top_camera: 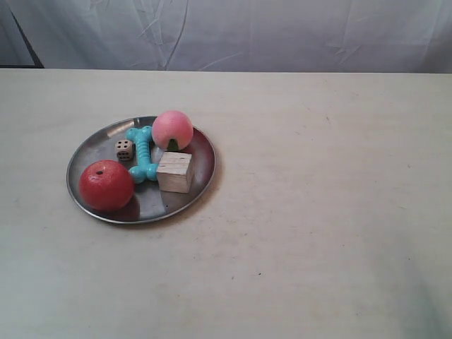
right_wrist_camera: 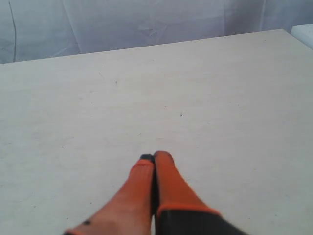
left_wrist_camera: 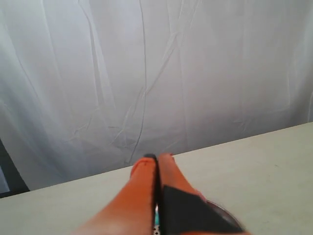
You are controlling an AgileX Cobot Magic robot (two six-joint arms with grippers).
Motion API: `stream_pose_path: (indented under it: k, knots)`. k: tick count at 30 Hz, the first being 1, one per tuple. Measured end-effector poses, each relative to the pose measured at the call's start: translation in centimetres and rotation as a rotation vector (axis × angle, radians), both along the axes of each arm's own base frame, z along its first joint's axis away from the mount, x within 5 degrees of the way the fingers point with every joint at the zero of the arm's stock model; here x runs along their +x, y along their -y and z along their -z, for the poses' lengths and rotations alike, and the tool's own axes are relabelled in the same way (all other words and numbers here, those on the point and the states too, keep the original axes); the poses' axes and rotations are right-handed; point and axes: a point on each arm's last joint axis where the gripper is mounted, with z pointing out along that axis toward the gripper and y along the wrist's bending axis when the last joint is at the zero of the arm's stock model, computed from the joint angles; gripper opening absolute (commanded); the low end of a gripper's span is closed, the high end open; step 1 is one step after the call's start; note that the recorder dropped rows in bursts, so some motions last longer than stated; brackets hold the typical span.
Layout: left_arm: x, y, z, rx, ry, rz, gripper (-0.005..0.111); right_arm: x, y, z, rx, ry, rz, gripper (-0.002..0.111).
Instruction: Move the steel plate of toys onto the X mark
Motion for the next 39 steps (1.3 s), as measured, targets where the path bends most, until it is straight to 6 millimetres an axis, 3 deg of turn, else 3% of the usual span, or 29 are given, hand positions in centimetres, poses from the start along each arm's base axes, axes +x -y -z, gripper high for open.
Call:
stream_pose_path:
  k: [8,15,17,26,39]
  knots:
    - [0.4,0.2,1.2,0.000,-0.047,0.018,0.000,0.0,0.0,0.0,0.002,0.000,0.001,-0.001]
    - [3.1,0.1,8.6,-0.085,-0.153,-0.078,0.000,0.0,0.0,0.0,0.002,0.001,0.001,-0.001]
    - [3.1,-0.2,10.2,-0.080,-0.164,-0.116,0.000,0.0,0.0,0.0,0.002,0.001,0.001,-0.001]
    - [1.9,-2.1,15.3,0.220,-0.264,-0.345,0.000,0.0,0.0,0.0,0.001,0.005,0.000,-0.001]
    - [1.5,-2.5,17.5,0.286,-0.321,-0.404,0.000,0.0,0.0,0.0,0.001,0.005,0.000,-0.001]
